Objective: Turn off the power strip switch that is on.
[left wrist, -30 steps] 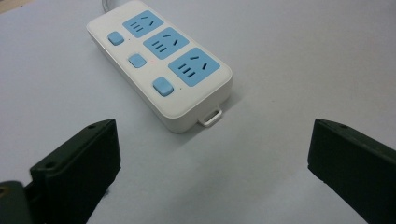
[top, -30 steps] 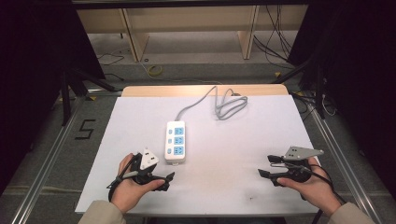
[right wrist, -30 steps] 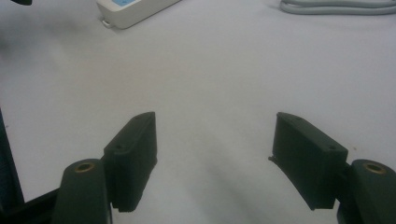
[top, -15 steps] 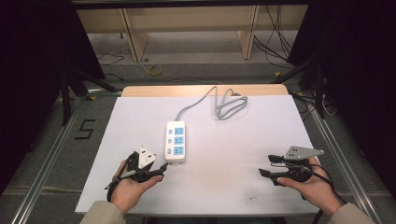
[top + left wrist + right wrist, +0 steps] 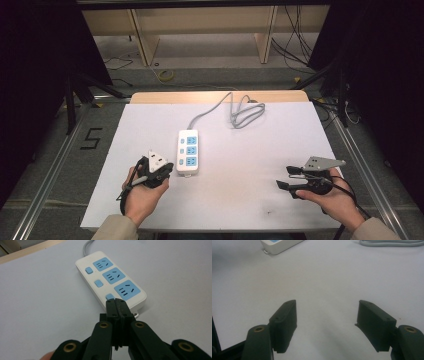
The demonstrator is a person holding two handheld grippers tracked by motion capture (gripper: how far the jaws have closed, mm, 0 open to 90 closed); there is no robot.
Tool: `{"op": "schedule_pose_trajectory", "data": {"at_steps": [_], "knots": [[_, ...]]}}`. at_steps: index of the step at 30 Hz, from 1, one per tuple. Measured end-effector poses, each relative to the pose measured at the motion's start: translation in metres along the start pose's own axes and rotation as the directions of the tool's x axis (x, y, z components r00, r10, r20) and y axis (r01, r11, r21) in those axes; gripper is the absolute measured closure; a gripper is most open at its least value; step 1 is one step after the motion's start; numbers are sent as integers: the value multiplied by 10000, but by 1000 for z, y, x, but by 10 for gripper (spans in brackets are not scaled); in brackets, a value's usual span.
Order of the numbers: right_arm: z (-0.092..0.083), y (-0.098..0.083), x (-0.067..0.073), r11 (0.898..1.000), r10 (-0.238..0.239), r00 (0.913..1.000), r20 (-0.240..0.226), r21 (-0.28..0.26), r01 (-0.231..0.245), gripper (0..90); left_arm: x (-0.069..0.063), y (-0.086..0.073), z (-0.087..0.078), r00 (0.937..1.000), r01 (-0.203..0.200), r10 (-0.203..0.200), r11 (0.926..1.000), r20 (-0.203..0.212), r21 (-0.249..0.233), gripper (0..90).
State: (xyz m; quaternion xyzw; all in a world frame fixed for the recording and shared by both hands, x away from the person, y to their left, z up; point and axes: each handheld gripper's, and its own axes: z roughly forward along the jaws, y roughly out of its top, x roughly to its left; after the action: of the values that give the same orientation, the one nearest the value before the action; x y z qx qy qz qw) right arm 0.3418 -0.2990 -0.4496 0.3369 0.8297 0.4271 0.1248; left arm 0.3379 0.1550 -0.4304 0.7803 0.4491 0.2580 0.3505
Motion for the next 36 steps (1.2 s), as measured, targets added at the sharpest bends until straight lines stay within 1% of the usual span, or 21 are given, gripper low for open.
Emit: {"op": "schedule_pose_trajectory", "data": {"at_steps": [2, 6, 8, 12, 14, 17, 18, 25, 31, 33, 36], "knots": [[1, 0, 0, 10000, -26, 10000, -10, 12, 26, 327, -1, 2, 2, 10000, 64, -64, 10000, 40, 41, 900], [2, 0, 1, 10000, -68, 10000, -13, 16, 68, 327, -3, 7, 7, 10000, 61, -62, 10000, 38, 66, 900], [2, 0, 1, 10000, -68, 10000, -9, 24, 68, 327, -2, 8, 8, 10000, 40, -41, 9999, 43, 119, 900], [3, 1, 1, 10000, -53, 10000, -23, 19, 53, 327, 0, 11, 14, 9999, 139, -139, 9997, -1, 184, 900], [3, 1, 1, 10000, -41, 10000, -31, 36, 41, 327, 0, 12, 15, 9999, 101, -101, 9997, 6, 206, 900], [3, 1, 1, 10000, -36, 10000, -30, 50, 36, 328, 1, 13, 18, 9998, 181, -179, 9995, -63, 270, 900], [3, 1, 1, 10000, -32, 10000, -35, 37, 32, 328, 2, 14, 18, 9999, 127, -124, 9994, -94, 320, 900], [3, 1, 2, 10000, -37, 10000, -37, 34, 37, 328, 3, 17, 24, 9998, 74, -65, 9990, -212, 435, 900], [3, 1, 2, 10000, -75, 10000, -47, 48, 75, 328, 4, 19, 26, 9996, 141, -130, 9987, -239, 486, 900], [3, 1, 2, 10000, -49, 10000, -46, 45, 49, 329, 4, 20, 28, 9995, 147, -131, 9982, -271, 578, 900], [3, 1, 2, 10000, -64, 10000, -43, 37, 64, 329, 4, 21, 29, 9995, 94, -77, 9982, -291, 598, 900]]}}
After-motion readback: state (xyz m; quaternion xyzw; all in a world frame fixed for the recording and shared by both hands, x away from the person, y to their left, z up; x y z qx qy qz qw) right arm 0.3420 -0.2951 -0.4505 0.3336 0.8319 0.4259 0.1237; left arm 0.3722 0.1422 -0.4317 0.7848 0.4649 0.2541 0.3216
